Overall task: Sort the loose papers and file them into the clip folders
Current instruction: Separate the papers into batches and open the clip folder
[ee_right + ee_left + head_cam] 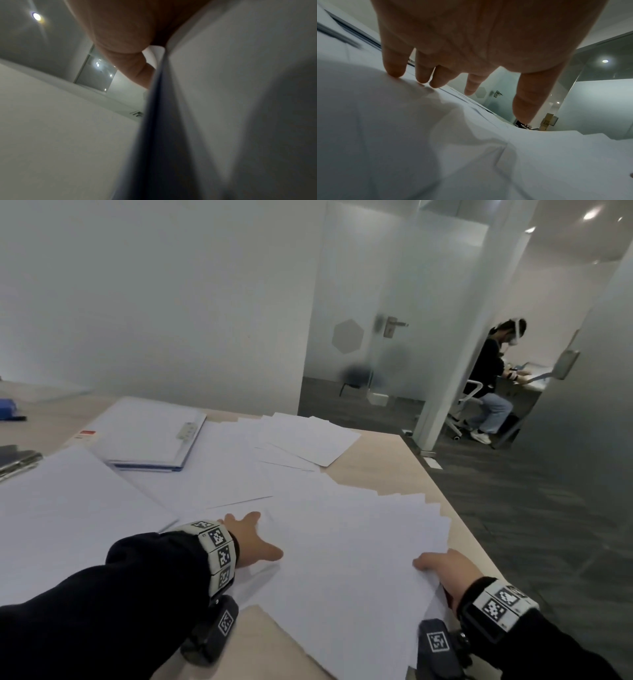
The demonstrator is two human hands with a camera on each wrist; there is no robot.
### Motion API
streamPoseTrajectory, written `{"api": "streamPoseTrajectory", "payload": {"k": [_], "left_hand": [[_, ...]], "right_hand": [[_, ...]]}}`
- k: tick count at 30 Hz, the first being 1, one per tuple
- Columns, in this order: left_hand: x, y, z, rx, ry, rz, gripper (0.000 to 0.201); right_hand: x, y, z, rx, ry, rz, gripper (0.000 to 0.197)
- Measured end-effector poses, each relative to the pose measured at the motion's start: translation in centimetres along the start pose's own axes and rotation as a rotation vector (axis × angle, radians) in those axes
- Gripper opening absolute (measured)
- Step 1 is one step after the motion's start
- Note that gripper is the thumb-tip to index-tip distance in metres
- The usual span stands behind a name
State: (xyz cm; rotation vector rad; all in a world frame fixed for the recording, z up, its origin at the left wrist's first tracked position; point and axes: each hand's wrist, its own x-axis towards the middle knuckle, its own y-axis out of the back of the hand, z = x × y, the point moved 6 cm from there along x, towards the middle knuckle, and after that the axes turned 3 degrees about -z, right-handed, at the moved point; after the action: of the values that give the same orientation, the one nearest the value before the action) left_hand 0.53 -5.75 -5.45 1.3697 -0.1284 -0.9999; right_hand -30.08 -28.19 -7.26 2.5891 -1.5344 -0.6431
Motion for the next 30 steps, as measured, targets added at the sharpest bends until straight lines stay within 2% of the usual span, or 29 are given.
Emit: {"api": "streamPoseTrajectory", "payload": {"k": [2,6,10,11,13,15,17,19,21,23,26,30], "left_hand": [[-0.1,-0.1,-0.1,0.044,0.012,-0.021,0.123],[-0.5,-0.6,0.9,0.110,-0.012,-0.047,0.118],[-1.3,-1.5,2.2,0.161,-0.070,-0.048,0.109],[-1.6,-1.8,2.5,0.164,-0.098,-0.050,0.105],[-2.4,-2.4,3.1,0.137,-0.162,-0.073,0.098],[-3.0,-2.4,3.0,0.056,-0.199,-0.105,0.095],[-2.6,-1.6,1.8,0.014,-0.145,-0.071,0.097],[-2.0,-0.4,-0.2,0.069,-0.010,0.010,0.100],[-1.7,0.0,-1.7,0.123,0.087,0.001,0.100],[-1.8,-0.5,-2.2,0.171,0.096,-0.051,0.106],[-2.4,-1.6,-1.8,0.239,0.072,-0.065,0.115],[-3.4,-3.1,-0.4,0.267,-0.002,-0.102,0.111]], "right_hand": [[1.0,1.4,0.7,-0.005,-0.011,0.028,0.069],[0.9,0.6,0.6,-0.012,-0.020,-0.040,0.062],[-0.7,-1.6,-0.6,-0.003,-0.023,-0.098,0.023],[-0.7,-1.9,-0.6,-0.006,-0.021,-0.107,0.018],[-0.6,-2.2,-0.5,-0.044,-0.010,-0.126,0.020],[-0.3,-2.0,-0.3,-0.075,-0.002,-0.124,0.034],[-0.1,-1.3,-0.3,-0.105,-0.011,-0.093,0.037],[-0.6,-0.6,-1.0,-0.164,0.004,-0.011,0.024],[-1.0,-0.1,-1.8,-0.226,0.044,0.065,0.010],[-1.0,-0.2,-2.6,-0.306,0.077,0.085,0.005],[-0.9,-1.2,-3.4,-0.423,0.080,0.037,0.005],[-1.5,-2.6,-3.6,-0.516,0.087,-0.047,0.012]]}}
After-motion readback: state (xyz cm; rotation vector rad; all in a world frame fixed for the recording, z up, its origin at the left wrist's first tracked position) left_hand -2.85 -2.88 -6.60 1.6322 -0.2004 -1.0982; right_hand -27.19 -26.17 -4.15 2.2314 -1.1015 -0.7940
